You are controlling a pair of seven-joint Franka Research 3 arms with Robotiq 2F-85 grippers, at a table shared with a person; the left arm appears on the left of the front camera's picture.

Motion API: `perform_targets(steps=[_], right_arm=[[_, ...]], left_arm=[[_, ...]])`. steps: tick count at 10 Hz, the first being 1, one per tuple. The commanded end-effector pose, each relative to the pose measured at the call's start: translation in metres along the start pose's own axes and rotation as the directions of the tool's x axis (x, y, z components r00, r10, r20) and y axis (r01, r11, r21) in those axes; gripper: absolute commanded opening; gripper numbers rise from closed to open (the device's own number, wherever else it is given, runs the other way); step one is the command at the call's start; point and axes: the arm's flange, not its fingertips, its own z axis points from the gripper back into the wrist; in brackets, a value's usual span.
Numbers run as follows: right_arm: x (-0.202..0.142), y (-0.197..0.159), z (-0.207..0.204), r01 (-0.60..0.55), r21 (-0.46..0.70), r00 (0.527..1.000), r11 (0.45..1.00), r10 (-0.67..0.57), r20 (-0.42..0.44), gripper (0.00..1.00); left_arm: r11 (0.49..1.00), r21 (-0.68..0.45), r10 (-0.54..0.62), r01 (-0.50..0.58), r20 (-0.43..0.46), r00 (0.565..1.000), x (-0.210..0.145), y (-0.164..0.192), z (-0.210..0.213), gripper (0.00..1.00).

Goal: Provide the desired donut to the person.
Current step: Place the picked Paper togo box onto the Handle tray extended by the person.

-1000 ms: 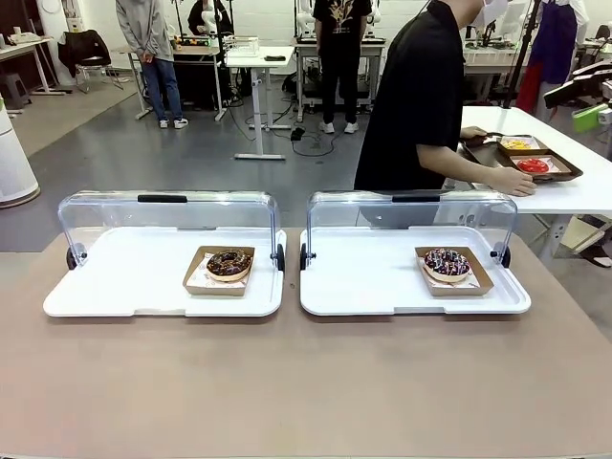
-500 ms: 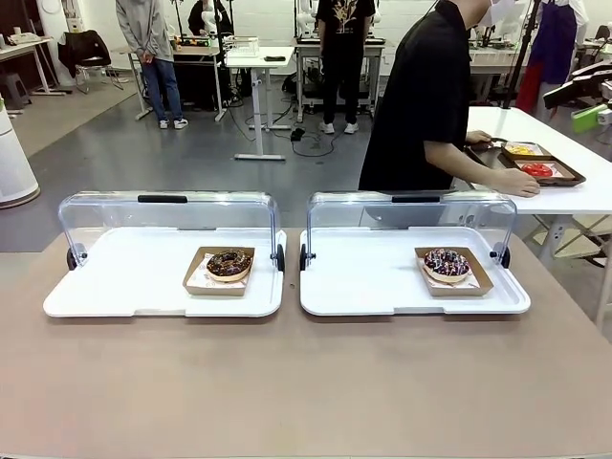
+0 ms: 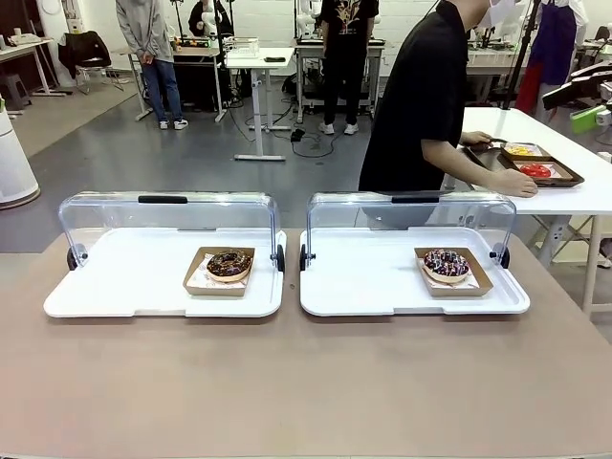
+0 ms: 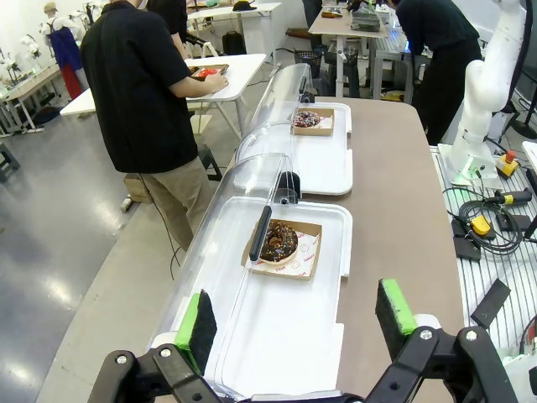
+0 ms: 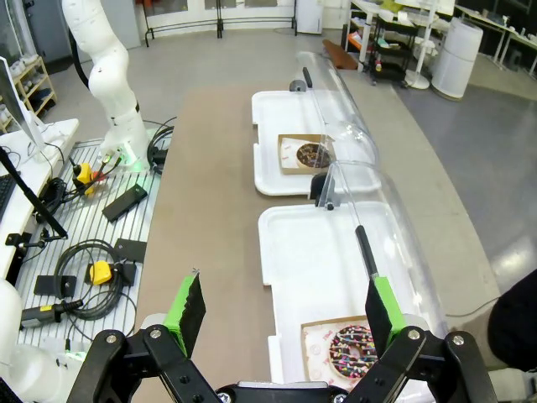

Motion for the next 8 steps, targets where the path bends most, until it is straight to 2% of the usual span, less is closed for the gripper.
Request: perform_targets(steps=[1, 8], right_arm=[[0.0001, 0.0002, -0.0003, -0.002, 0.003, 1.000, 1.000, 0.002, 0.006, 1.00], [0.0001, 0.0002, -0.0003, -0.002, 0.003, 1.000, 1.000, 0.002, 0.006, 1.00]], left_arm=[[1.000, 0.001, 0.005, -0.005, 0.008, 1.000, 0.0018, -0.0021, 0.0006, 1.00], [1.000, 0.001, 0.005, -0.005, 0.008, 1.000, 0.0018, -0.0021, 0.0006, 1.00]])
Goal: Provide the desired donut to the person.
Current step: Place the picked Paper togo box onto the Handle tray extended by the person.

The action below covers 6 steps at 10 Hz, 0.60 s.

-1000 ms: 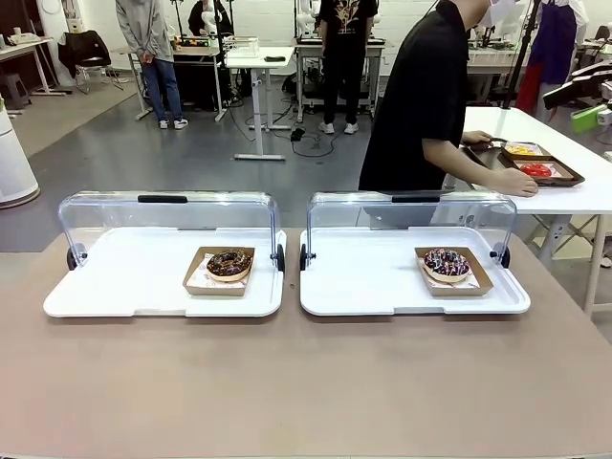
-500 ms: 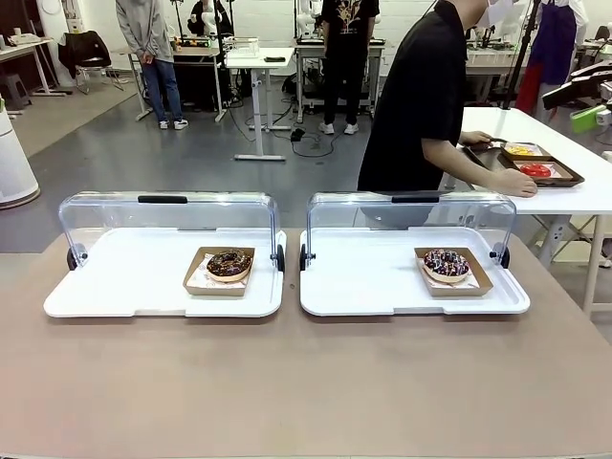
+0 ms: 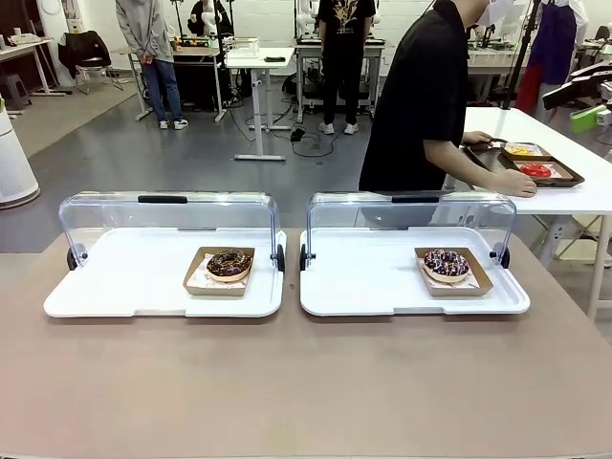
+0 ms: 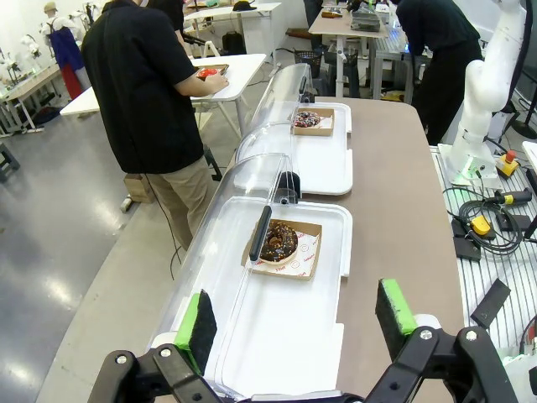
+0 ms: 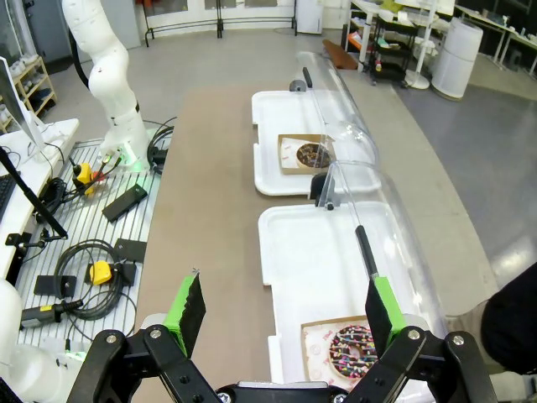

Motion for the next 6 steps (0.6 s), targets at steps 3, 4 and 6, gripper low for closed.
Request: perform_targets(steps=[3, 4, 6], right_arm=[[0.0001, 0.0002, -0.0003, -0.002, 0.003, 1.000, 1.000, 0.002, 0.006, 1.00], [0.0001, 0.0002, -0.0003, -0.002, 0.003, 1.000, 1.000, 0.002, 0.006, 1.00], [0.0001, 0.0002, -0.0003, -0.002, 0.003, 1.000, 1.000, 0.002, 0.006, 1.00]], left_arm=[[1.000, 0.001, 0.005, -0.005, 0.008, 1.000, 0.0018, -0.0021, 0.0006, 1.00], [1.000, 0.001, 0.005, -0.005, 0.008, 1.000, 0.0018, -0.0021, 0.0006, 1.00], [1.000, 0.001, 0.005, -0.005, 0.008, 1.000, 0.0018, -0.0021, 0.0006, 1.00]])
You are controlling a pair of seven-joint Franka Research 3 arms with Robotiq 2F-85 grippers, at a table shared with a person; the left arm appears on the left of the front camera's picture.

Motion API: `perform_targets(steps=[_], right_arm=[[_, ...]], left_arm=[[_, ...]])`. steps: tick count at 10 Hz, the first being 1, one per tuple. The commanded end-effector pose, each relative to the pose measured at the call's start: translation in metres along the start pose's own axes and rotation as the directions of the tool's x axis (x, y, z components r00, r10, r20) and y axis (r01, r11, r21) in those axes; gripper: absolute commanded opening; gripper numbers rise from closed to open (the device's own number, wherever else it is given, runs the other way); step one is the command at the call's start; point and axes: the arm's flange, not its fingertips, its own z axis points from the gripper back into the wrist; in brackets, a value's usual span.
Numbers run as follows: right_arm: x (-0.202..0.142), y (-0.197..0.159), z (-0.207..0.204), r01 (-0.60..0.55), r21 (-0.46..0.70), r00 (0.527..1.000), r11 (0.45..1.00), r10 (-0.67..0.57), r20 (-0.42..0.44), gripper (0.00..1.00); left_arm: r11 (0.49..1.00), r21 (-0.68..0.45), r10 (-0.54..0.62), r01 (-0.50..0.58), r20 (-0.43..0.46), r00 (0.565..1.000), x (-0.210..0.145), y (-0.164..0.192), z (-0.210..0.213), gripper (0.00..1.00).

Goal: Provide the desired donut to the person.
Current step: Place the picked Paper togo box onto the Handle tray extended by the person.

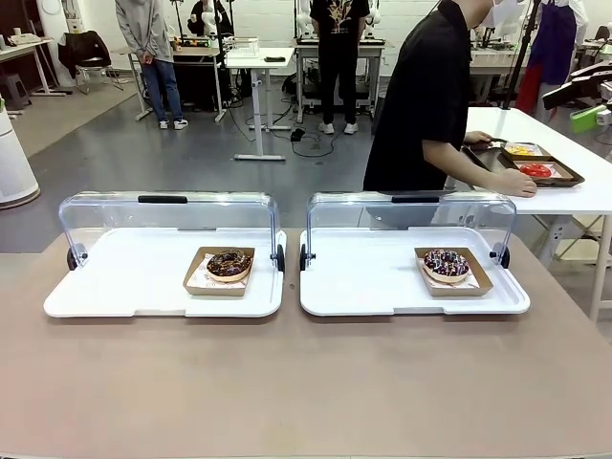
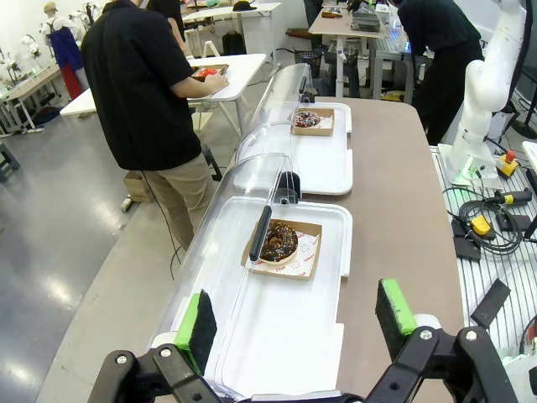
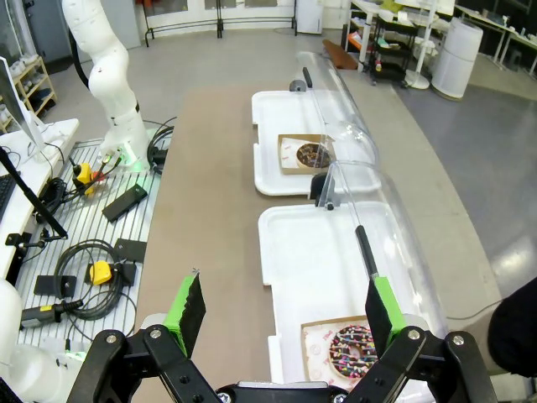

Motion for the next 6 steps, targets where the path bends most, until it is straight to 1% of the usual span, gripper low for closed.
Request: perform_targets(steps=[1, 6], right_arm=[[0.0001, 0.0002, -0.0003, -0.002, 0.003, 1.000, 1.000, 0.002, 0.006, 1.00], [0.0001, 0.0002, -0.0003, -0.002, 0.003, 1.000, 1.000, 0.002, 0.006, 1.00]], left_arm=[[1.000, 0.001, 0.005, -0.005, 0.008, 1.000, 0.0018, -0.0021, 0.0006, 1.00], [1.000, 0.001, 0.005, -0.005, 0.008, 1.000, 0.0018, -0.0021, 0.0006, 1.00]])
